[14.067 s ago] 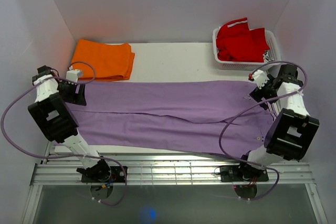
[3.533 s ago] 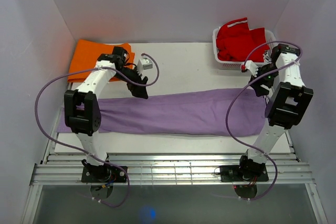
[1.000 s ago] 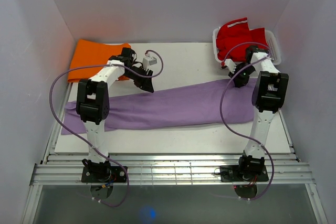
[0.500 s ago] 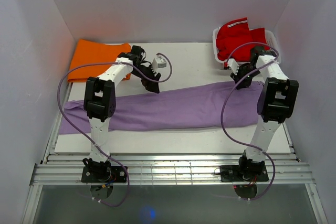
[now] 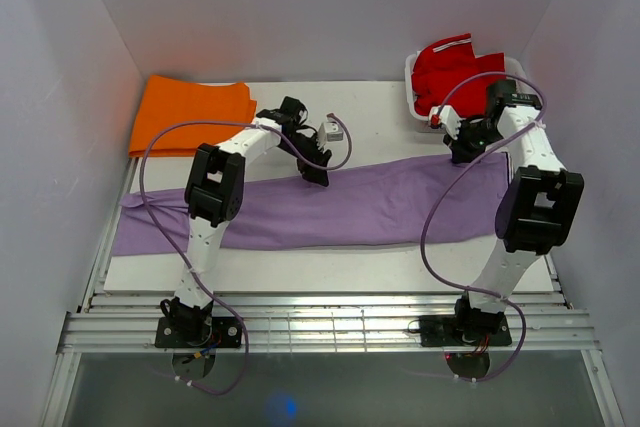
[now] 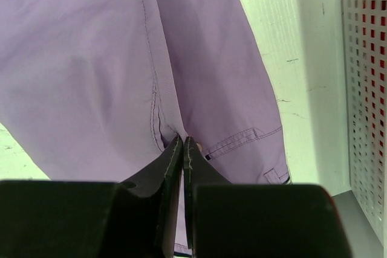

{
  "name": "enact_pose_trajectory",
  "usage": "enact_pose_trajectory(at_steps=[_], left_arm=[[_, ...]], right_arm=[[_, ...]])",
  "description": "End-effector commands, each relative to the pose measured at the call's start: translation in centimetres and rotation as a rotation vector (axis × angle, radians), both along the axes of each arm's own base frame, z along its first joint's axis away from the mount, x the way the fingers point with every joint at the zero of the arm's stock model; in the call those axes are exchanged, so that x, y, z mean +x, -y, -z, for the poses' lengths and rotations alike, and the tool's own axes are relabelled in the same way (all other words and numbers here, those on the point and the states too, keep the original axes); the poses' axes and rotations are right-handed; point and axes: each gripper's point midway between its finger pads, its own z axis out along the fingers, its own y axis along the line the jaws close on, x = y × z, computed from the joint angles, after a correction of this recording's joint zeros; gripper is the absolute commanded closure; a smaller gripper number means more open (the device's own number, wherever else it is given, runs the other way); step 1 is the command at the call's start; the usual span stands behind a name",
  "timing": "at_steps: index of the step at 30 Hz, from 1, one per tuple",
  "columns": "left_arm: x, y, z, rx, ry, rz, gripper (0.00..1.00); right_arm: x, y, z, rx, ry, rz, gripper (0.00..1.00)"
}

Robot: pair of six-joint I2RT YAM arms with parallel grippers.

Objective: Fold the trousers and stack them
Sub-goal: Fold the trousers

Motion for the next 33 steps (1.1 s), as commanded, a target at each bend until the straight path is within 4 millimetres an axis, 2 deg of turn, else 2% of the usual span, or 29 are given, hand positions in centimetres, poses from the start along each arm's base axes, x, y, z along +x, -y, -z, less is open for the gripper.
enact_pose_trajectory(at_steps=[1, 6, 13, 19, 26, 28, 29, 33], left_arm=[[-0.9, 0.1, -2.1, -0.068, 0.017, 0.054, 0.34], [-2.2, -0.4, -1.3, -0.058, -0.003, 0.072, 0.33], [-2.6, -0.5, -0.8, -0.058, -0.018, 0.076, 0.33], [-4.6, -0.8, -1.8, -0.096, -0.033, 0.122, 0.36], [-6.1, -1.5, -2.6, -0.100, -0.021, 0.129, 0.40], [-6.1, -1.6, -3.5, -0.103, 0.006, 0.112, 0.38], [-6.0, -1.8, -3.1, -0.095, 0.026, 0.098, 0.36], [-5.6, -2.0, -4.1, -0.096, 0.085, 0.061, 0.31]], right_arm=[[-0.6, -0.9, -3.2, 0.041, 0.070, -0.030, 0.92], [-0.7, -1.1, -4.9, 0.055, 0.116, -0.032, 0.92], [-1.4, -0.7, -6.3, 0.068, 0.157, -0.026, 0.92], [-1.7, 0.1, -7.1, 0.073, 0.181, -0.006, 0.92], [-2.3, 0.1, -7.0, 0.081, 0.176, -0.002, 0.92], [-2.5, 0.0, -7.0, 0.082, 0.177, -0.005, 0.92], [-2.8, 0.0, -6.6, 0.084, 0.166, -0.007, 0.92], [-3.3, 0.0, -6.2, 0.080, 0.154, -0.015, 0.92]])
